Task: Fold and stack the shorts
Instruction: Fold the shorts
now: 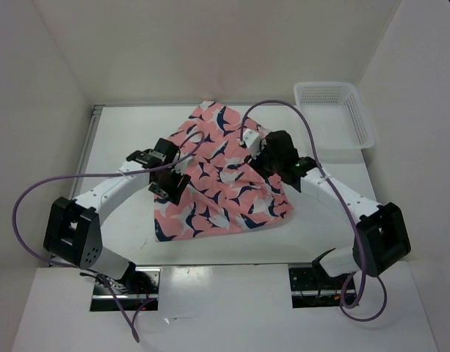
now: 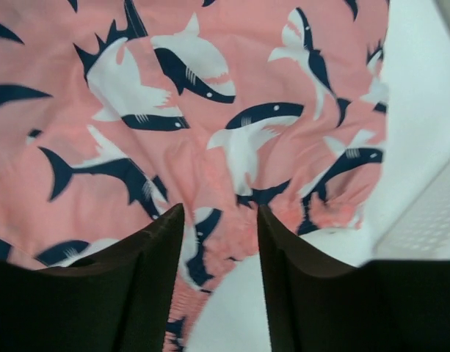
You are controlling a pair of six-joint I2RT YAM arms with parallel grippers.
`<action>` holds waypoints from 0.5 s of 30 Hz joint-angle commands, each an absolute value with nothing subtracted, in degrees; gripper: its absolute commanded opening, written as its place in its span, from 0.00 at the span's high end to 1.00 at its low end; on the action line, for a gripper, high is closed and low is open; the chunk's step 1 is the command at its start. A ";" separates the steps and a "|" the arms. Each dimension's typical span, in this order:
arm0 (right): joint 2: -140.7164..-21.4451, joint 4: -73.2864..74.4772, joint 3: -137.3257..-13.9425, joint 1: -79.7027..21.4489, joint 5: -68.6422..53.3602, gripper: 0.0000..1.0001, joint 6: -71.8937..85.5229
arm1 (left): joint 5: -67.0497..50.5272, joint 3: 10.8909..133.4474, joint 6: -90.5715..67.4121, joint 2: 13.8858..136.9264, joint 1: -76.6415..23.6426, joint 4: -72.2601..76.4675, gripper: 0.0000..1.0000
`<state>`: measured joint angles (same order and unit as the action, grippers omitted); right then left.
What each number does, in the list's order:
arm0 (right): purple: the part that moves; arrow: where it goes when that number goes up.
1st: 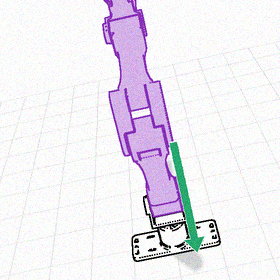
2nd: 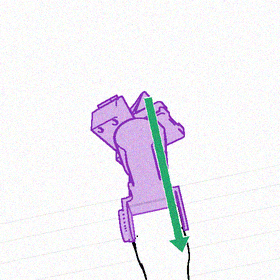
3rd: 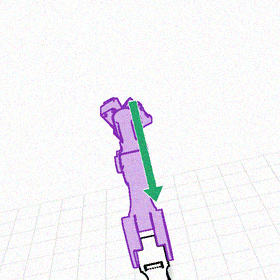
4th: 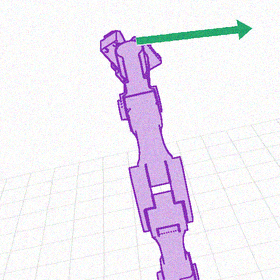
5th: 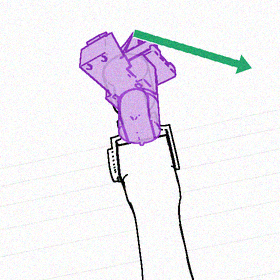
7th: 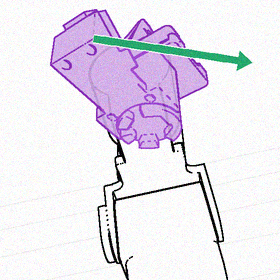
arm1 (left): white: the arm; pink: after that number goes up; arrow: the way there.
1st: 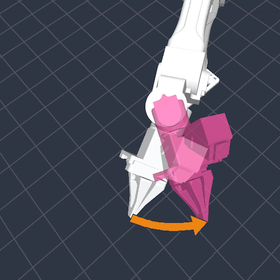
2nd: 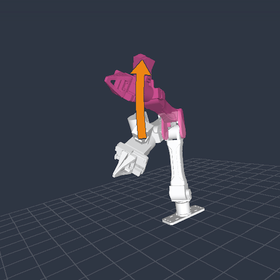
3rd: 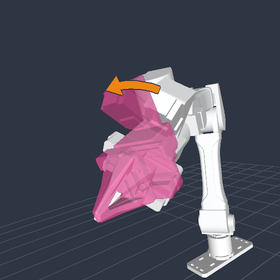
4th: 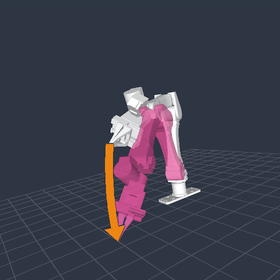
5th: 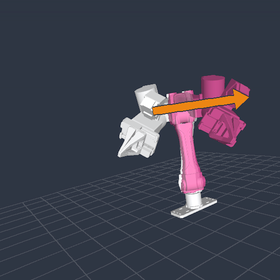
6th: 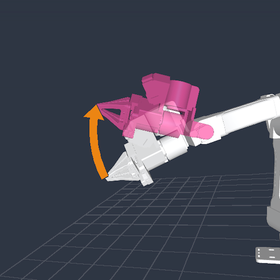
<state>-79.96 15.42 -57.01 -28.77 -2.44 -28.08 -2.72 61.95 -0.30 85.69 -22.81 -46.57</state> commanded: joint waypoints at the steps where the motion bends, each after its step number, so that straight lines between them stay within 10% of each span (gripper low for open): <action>1: -79.11 21.86 -59.50 -28.30 -3.95 0.48 -39.07 | 1.65 58.65 0.00 83.70 -23.81 -50.89 0.30; 5: -75.68 31.54 -56.08 -27.16 -5.70 0.37 -51.48 | 5.19 48.79 0.00 73.85 -29.26 -52.03 0.14; 15: -70.14 44.03 -47.73 -29.96 -7.22 0.17 -61.26 | 13.17 37.54 0.00 72.59 -39.02 -45.28 0.08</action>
